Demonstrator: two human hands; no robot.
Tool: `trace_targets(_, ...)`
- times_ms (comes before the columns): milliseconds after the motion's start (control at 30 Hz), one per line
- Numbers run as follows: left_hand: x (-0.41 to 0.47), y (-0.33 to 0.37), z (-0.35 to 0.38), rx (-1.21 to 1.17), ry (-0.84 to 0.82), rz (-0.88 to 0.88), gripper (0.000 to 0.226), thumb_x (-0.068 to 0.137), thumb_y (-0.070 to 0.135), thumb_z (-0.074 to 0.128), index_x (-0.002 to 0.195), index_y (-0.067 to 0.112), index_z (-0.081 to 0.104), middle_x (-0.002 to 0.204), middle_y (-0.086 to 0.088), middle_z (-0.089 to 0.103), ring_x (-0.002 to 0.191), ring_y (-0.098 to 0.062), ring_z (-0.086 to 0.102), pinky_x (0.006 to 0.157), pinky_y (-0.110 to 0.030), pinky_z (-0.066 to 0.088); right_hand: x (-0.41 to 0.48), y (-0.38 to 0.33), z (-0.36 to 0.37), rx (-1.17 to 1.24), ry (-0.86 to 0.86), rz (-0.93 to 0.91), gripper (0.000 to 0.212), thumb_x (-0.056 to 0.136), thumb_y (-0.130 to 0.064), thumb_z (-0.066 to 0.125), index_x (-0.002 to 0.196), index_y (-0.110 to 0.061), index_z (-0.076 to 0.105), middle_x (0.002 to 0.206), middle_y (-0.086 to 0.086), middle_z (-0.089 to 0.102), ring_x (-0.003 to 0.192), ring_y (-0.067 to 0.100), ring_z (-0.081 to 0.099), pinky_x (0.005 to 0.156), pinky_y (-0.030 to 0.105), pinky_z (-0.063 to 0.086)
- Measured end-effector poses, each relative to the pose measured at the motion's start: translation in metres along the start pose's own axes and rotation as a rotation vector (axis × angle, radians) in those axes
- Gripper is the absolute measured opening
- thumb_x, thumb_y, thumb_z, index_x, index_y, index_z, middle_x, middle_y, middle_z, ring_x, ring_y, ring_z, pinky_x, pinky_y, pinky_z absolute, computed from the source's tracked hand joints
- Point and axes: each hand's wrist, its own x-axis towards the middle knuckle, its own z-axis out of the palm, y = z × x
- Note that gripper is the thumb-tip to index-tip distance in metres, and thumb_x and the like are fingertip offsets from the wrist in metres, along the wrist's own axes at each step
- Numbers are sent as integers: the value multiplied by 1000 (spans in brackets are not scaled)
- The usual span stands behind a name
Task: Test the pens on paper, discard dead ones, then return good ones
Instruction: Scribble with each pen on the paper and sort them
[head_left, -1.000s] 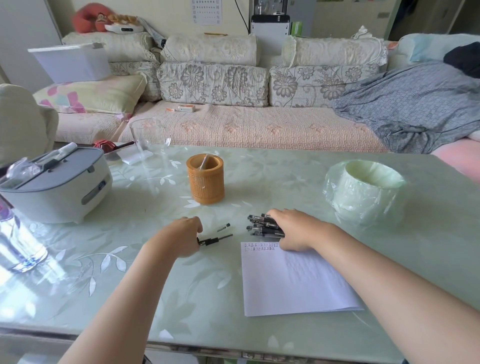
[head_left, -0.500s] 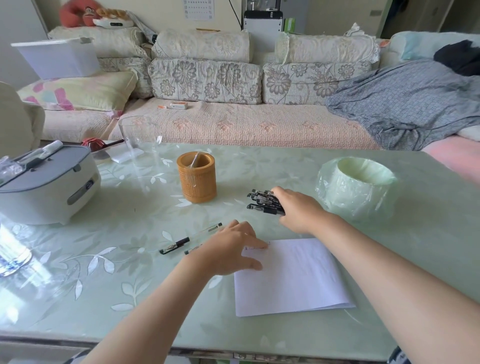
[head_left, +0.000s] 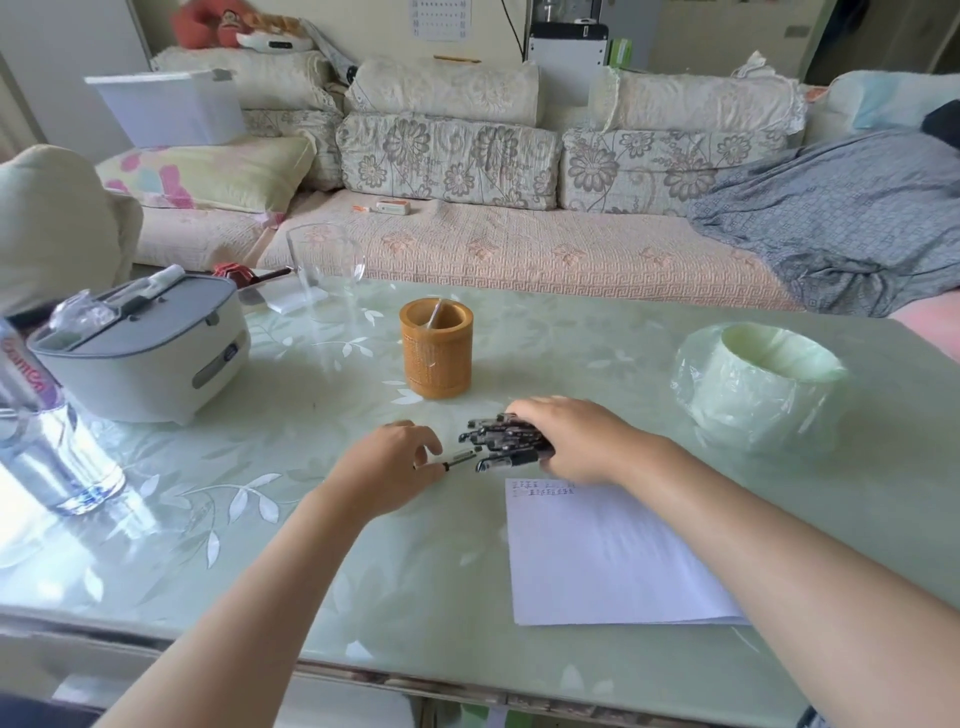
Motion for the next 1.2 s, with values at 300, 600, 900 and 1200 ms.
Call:
trace_targets(300,1,-30,-10,-70,32,-121,27,89,25,63,115,20,68,101,-1,64,93,-19,58,82,-26,44,32,-60,24,-174,-61,-225,60,76,0,53,130,-27,49,121,-2,56,118,22,46,98,36,34)
trace_targets(600,-18,-19,-22,-349,-88,-117,39,96,16,45,133,24,55,134,1,52,122,-20,50,102,-31,37,56,-81,33,-147,-25,-255,61,80,0,54,134,-27,50,120,3,53,119,25,42,98,35,33)
trace_targets(900,-34,-9,-20,-34,-257,-10,94,77,67,62,151,44,10,154,14,22,142,-15,17,115,-38,21,35,-46,20,32,30,-51,54,67,-41,78,117,-40,57,112,-8,50,108,13,45,91,31,39)
trace_targets(1200,-26,-2,-11,51,-237,-11,52,99,43,38,146,55,20,161,12,13,147,-14,6,116,-43,16,31,-40,26,119,-36,23,12,77,-36,74,87,-35,67,97,-12,56,94,8,56,78,28,45)
